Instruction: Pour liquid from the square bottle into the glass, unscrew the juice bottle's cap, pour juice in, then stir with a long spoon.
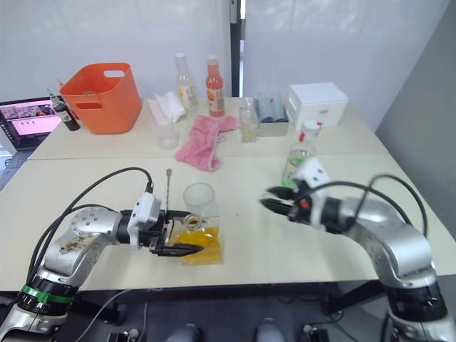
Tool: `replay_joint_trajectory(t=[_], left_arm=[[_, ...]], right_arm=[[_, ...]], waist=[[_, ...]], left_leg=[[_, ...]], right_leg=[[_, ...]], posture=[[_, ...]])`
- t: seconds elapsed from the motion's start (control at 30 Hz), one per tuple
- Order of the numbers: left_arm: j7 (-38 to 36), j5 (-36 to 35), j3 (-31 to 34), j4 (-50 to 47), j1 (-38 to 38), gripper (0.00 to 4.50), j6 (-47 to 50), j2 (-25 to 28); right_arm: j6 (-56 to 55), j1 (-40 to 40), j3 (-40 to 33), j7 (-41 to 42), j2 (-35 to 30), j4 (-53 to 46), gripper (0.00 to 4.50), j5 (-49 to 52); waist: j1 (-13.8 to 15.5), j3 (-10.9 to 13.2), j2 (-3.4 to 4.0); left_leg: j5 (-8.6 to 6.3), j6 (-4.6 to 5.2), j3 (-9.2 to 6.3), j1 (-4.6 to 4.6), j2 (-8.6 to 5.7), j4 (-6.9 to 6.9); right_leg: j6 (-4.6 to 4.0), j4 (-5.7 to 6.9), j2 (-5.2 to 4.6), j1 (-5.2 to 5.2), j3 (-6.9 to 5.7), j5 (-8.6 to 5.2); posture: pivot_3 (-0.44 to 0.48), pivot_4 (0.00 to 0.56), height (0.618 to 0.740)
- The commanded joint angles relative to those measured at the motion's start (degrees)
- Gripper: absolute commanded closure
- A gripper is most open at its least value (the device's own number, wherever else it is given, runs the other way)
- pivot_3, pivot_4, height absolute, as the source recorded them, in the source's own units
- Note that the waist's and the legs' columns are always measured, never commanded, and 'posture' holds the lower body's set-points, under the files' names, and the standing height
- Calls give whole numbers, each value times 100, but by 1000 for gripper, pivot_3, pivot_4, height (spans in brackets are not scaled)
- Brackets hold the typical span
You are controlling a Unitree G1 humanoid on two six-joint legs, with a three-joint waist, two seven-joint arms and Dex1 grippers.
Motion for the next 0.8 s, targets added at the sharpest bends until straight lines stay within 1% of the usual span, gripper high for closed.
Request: replay_joint_trajectory(t=[0.03,0.13,0.23,0.33,0.43,0.57,0.73,0.8], left_arm=[[13,74,-73,-96,60,1678,-23,-7],[40,113,-82,-97,56,1678,-54,-6],[57,130,-99,-84,42,1678,-78,-19],[66,145,-109,-69,23,1678,-97,-33],[84,162,-108,-64,5,1678,-112,-40],[123,179,-100,-71,-18,1678,-103,-53],[173,175,-98,-101,-58,1678,-36,-57],[201,152,-97,-133,-89,1678,23,-58]], right_arm=[[-823,165,-361,-227,196,389,3493,-347],[-1227,264,-421,-397,431,827,3493,-571],[-1664,216,-353,-616,668,1369,3493,-884],[-1827,119,-239,-759,770,1725,3493,-1125],[-1777,80,-188,-772,837,1855,3493,-1169],[-1816,75,-143,-768,899,2026,3493,-1247],[-1888,42,-148,-710,949,2222,3493,-1284],[-1897,29,-149,-692,957,2254,3493,-1285]], waist=[[-12,-1,3],[-5,-1,3],[-6,-1,4],[-6,-1,4],[-6,-1,5],[-2,-1,5],[-2,-1,5],[-1,-1,5]], left_leg=[[0,0,7,6,0,0],[3,2,9,15,0,2],[4,2,10,18,0,2],[4,2,10,17,0,2],[4,2,11,19,-1,1],[4,2,11,26,-1,2],[2,2,11,79,-1,0],[2,3,11,86,-1,0]], right_leg=[[3,0,0,3,7,-2],[36,-1,1,15,11,-19],[34,-2,1,17,14,-17],[22,-3,1,17,16,-10],[10,-2,2,17,17,-3],[15,-4,2,27,18,-5],[47,-18,2,89,17,-25],[49,-19,2,95,17,-26]], posture=[[0,150,739],[0,150,739],[0,150,739],[0,150,739],[0,150,739],[0,150,739],[0,150,739],[0,150,739]])
